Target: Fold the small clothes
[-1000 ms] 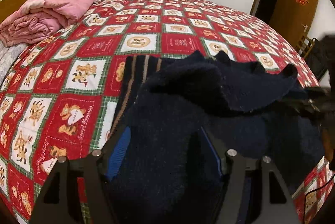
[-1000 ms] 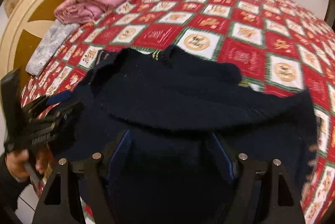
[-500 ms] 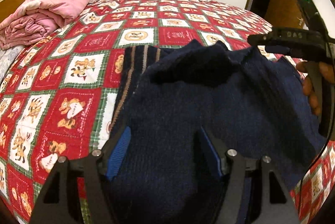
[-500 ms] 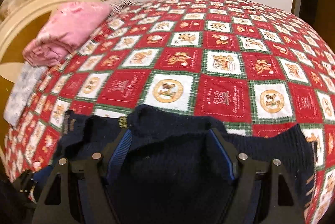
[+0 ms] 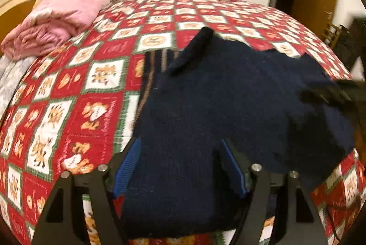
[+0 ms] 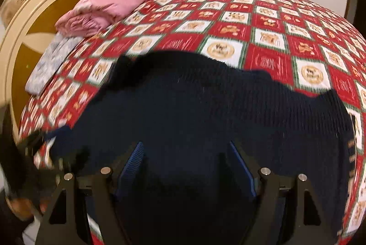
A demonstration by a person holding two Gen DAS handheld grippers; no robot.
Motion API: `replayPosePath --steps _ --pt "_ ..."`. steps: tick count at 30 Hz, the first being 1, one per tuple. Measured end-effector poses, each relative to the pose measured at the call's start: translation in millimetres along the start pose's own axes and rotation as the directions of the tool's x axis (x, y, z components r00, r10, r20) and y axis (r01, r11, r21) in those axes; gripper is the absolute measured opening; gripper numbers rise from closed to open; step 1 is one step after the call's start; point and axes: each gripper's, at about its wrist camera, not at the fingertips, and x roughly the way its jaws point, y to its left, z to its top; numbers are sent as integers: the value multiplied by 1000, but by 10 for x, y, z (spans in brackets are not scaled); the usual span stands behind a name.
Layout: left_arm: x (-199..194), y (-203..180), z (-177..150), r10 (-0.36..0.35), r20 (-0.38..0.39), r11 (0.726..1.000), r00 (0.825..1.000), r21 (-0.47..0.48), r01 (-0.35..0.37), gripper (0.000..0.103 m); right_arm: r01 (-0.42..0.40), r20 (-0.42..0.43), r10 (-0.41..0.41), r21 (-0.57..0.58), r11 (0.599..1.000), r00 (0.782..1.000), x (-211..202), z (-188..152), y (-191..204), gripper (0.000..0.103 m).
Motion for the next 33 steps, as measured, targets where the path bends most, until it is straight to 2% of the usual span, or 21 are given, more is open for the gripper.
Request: replayPosePath --steps 3,7,10,14,17,18,20,22,24,26,27,30,32,33 --pt "73 -11 -110 15 -37 1000 999 26 -14 74 27 -6 -27 -41 999 1000 -199 -262 -42 76" --pt "23 -149 -324 64 -19 988 998 145 -60 79 82 -12 -83 -63 995 996 -521 -584 -246 76" --pt "-18 -186 -376 72 -30 984 997 168 -66 80 217 -19 -221 -112 970 975 -641 -781 -385 76" --pt "-37 -150 -425 27 -63 989 998 143 -18 80 293 -71 -300 -88 952 951 -632 -1048 -617 76" --pt "-72 -127 -465 10 -57 992 998 129 -3 80 246 -143 -248 -31 969 958 -548 -1300 -721 76" --pt "-82 -109 -459 2 -58 993 998 115 4 80 248 -90 -249 -30 968 964 -602 -1398 -712 76" --pt "-105 -61 -430 -17 -63 996 998 83 22 80 222 -77 -223 -22 975 972 -670 -1442 -724 76" --pt "-171 2 -400 -24 -30 998 999 53 26 80 145 -36 -143 46 988 989 -852 -1438 -814 76" --pt "-237 65 -390 -31 13 999 999 26 31 79 102 45 -108 120 988 993 -1081 -1417 -942 75" --pt "-281 138 -366 -32 49 999 998 2 32 80 123 113 -144 175 977 983 -1297 -1377 -1090 73" --pt "-289 192 -355 -18 63 1000 998 -20 20 80 149 134 -177 200 968 975 -1383 -1356 -1186 68" --pt "-259 338 -322 -30 61 995 998 -92 35 80 158 107 -188 240 958 976 -1366 -1340 -1339 57" --pt "-166 366 -321 -47 21 993 999 -109 49 80 155 65 -177 253 955 982 -1277 -1408 -1381 56" --pt "-118 367 -327 -61 2 992 998 -111 61 80 157 42 -172 248 956 984 -1217 -1426 -1376 50"
